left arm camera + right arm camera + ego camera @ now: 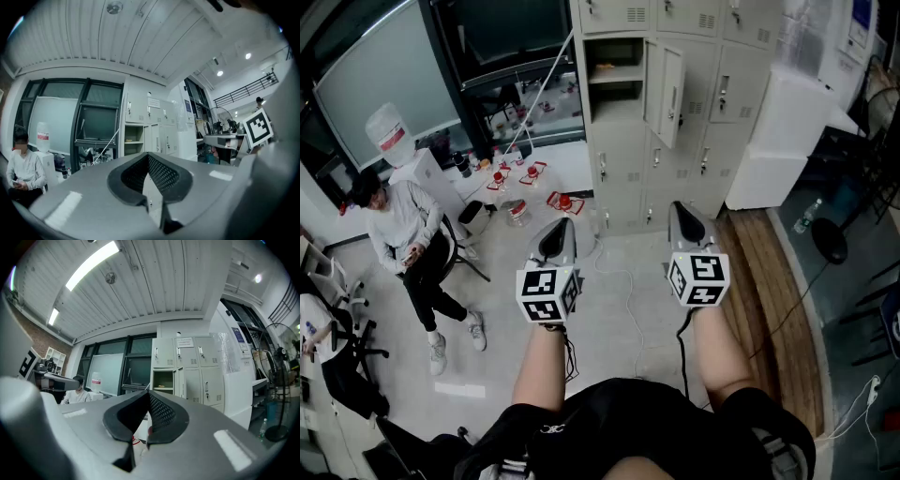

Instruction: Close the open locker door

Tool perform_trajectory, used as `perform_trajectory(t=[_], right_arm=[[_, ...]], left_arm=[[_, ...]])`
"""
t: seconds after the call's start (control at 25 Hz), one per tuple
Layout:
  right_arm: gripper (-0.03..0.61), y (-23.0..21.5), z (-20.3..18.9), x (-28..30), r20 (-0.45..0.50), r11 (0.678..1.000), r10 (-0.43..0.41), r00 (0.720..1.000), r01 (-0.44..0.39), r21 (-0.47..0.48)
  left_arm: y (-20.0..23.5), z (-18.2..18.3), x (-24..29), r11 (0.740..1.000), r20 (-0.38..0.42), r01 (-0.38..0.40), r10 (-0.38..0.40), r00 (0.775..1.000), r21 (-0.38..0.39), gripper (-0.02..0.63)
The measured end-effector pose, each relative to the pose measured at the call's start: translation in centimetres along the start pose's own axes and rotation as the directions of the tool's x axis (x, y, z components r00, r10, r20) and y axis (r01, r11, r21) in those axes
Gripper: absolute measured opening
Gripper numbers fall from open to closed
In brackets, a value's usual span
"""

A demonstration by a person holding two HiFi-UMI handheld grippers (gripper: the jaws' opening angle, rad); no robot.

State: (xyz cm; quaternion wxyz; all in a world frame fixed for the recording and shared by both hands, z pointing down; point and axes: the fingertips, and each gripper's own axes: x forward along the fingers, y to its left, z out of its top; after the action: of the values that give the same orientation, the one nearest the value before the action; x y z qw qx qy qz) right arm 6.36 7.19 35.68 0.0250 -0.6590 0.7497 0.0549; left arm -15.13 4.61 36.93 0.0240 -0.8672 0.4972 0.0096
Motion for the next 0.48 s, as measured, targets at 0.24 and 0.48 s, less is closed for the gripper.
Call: perform_trajectory(t=[0.24, 0.48], right_arm=[[0.009, -0.9, 0.2, -0.1, 0.016, 0.999, -0.009, 1.000, 0.008, 0.043], [0.011, -2.5, 0.3, -0.3, 0.015, 1.000, -0.014, 1.000, 0.014, 0.022]], left_arm=[[-0.7, -0.4, 0.5, 1.000, -0.016, -0.004, 0.004, 1.000, 0.004, 0.000], [-2.3, -0.1, 1.2, 1.000, -0.011, -0.006, 0.006, 1.000, 0.006, 0.000]])
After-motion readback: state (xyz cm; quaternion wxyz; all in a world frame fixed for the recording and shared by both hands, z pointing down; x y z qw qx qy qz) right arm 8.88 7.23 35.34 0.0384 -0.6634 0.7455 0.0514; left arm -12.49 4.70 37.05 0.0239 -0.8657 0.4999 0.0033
